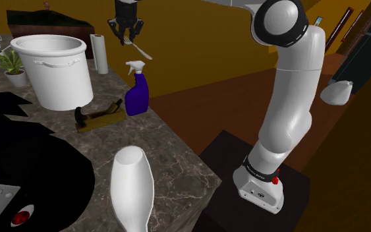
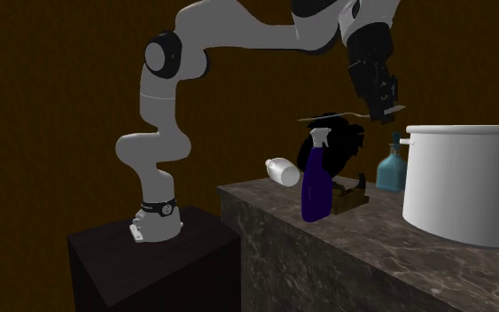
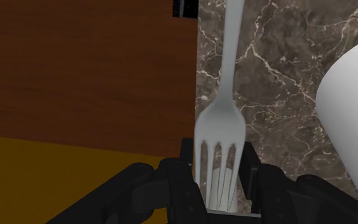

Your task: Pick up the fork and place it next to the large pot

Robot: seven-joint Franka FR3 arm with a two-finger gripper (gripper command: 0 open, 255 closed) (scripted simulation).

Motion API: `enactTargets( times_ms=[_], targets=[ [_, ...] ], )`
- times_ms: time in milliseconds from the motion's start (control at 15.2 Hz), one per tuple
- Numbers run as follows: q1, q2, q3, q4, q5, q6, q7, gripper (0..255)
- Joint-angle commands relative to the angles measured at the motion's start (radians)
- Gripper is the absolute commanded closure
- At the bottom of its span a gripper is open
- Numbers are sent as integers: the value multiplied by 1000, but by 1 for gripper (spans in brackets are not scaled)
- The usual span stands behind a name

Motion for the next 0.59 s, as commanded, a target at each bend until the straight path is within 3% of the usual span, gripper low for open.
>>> enactTargets(
  times_ms=[0, 528],
  targets=[
    [-7, -8, 0, -39, 2, 32, 7, 255],
    [-24, -17, -5, -158, -4, 139, 35, 255]
  ],
)
